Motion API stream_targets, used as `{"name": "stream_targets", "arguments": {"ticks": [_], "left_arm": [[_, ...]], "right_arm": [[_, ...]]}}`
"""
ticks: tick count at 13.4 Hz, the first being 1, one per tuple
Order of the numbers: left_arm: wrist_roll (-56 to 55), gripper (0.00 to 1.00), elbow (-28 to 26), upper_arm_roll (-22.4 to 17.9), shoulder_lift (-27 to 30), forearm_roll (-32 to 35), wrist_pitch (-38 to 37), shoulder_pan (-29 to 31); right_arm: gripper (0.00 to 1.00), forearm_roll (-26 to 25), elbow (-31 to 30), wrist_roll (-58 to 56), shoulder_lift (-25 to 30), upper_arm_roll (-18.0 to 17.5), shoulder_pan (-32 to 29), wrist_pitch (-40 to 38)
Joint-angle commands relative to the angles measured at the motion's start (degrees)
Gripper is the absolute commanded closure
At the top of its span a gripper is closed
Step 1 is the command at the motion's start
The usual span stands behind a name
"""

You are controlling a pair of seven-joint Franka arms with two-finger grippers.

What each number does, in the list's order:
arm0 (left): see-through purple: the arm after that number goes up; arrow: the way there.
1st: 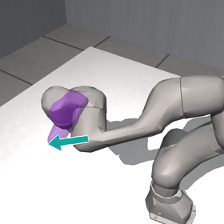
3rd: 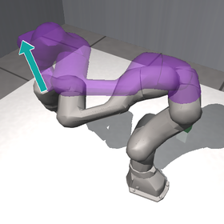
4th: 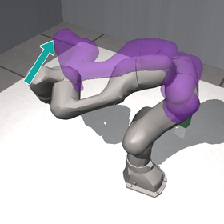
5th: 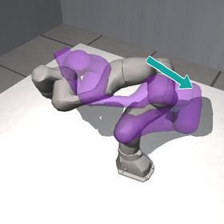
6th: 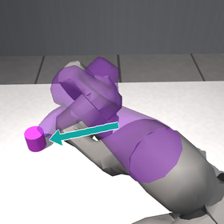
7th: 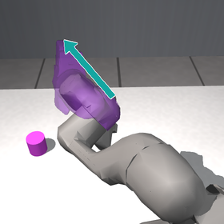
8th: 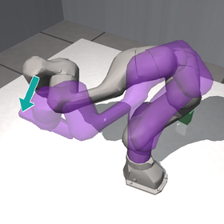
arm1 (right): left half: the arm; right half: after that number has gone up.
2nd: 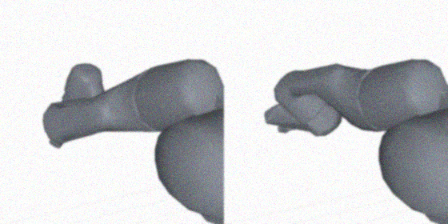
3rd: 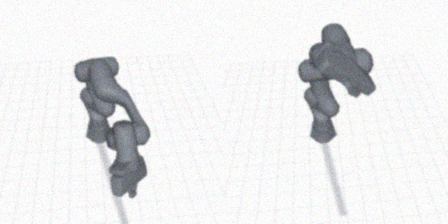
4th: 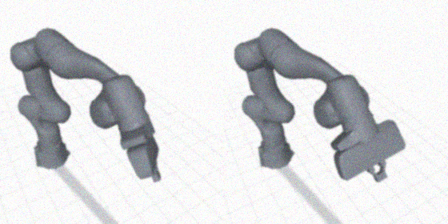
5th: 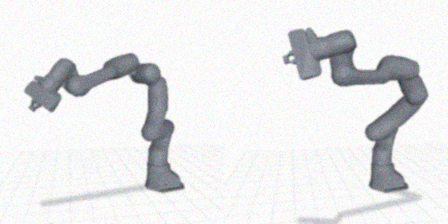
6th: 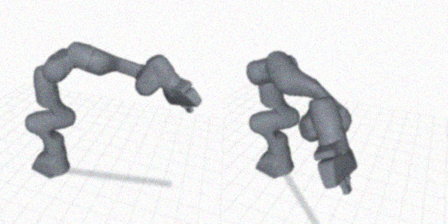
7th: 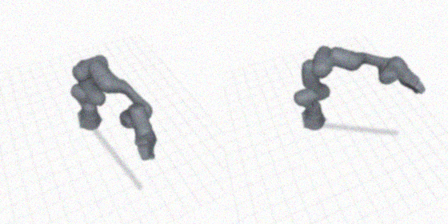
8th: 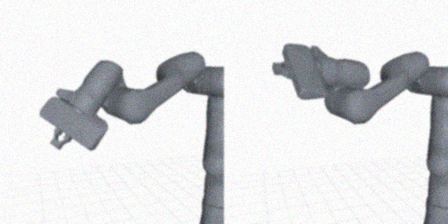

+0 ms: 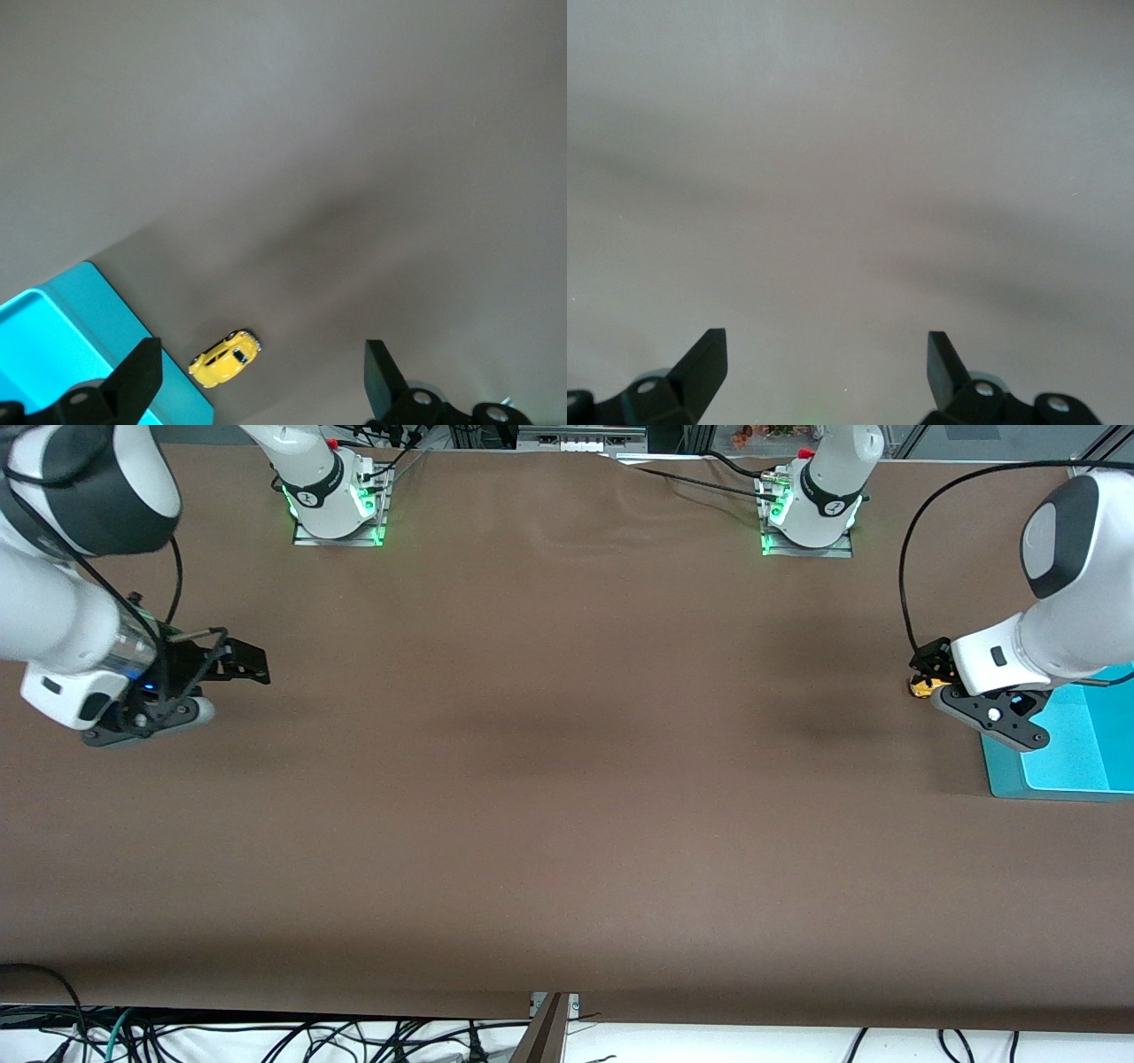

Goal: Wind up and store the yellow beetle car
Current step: 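Grasp the car with the left gripper while the right gripper returns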

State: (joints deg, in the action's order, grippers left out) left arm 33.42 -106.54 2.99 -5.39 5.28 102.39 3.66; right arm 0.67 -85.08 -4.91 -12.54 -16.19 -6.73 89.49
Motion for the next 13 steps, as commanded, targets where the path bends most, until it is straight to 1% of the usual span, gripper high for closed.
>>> {"name": "stream_targets", "arguments": {"ticks": [1, 3, 4, 5, 7, 8, 9, 11, 12, 13], "left_arm": [[11.53, 0.0, -6.82, 0.61, 2.22, 0.78, 3.77, 3.1], [19.71, 0.0, -10.86, 0.61, 2.31, 0.78, 5.8, 5.03], [24.19, 0.0, -13.75, 0.61, 2.4, 0.87, 7.81, 6.44], [28.67, 0.0, -17.18, 0.61, 2.49, 0.87, 11.13, 7.76], [37.46, 0.0, -24.12, 0.61, 3.01, 1.31, 20.26, 12.06], [43.51, 0.0, -26.76, 0.61, 2.93, 3.57, 24.31, 13.55], [46.79, 0.0, -28.88, 0.61, 2.67, 4.9, 27.31, 15.14], [47.87, 0.0, -32.57, 0.61, 1.96, 6.05, 33.11, 18.04], [47.96, 0.0, -33.81, 0.61, 1.35, 7.97, 34.88, 19.36], [48.05, 0.0, -34.87, 0.7, 0.74, 10.08, 36.99, 21.98]], "right_arm": [[0.0, -0.58, 3.33, 0.87, -0.56, 0.11, -0.83, -3.0], [0.0, -0.32, 4.22, 0.87, -0.47, 2.55, -0.83, -4.41], [0.0, -0.4, 4.3, 0.96, -0.39, 3.53, -0.83, -4.5], [0.0, -0.32, 4.39, 1.39, -0.3, 5.19, -0.83, -5.11], [0.0, -0.4, 4.39, 1.05, 0.58, 9.23, -0.39, -4.68], [0.0, -0.4, 4.39, 0.96, 0.84, 10.47, -0.39, -4.59], [0.0, -0.4, 4.39, 0.87, 1.72, 11.61, -0.22, -4.42], [0.0, -0.58, 4.39, 0.78, 3.21, 12.93, 0.84, -4.33], [0.0, -1.54, 4.31, 0.61, 3.83, 13.55, 1.8, -4.24], [0.0, -4.16, 4.31, 0.61, 4.1, 14.25, 2.85, -4.24]]}}
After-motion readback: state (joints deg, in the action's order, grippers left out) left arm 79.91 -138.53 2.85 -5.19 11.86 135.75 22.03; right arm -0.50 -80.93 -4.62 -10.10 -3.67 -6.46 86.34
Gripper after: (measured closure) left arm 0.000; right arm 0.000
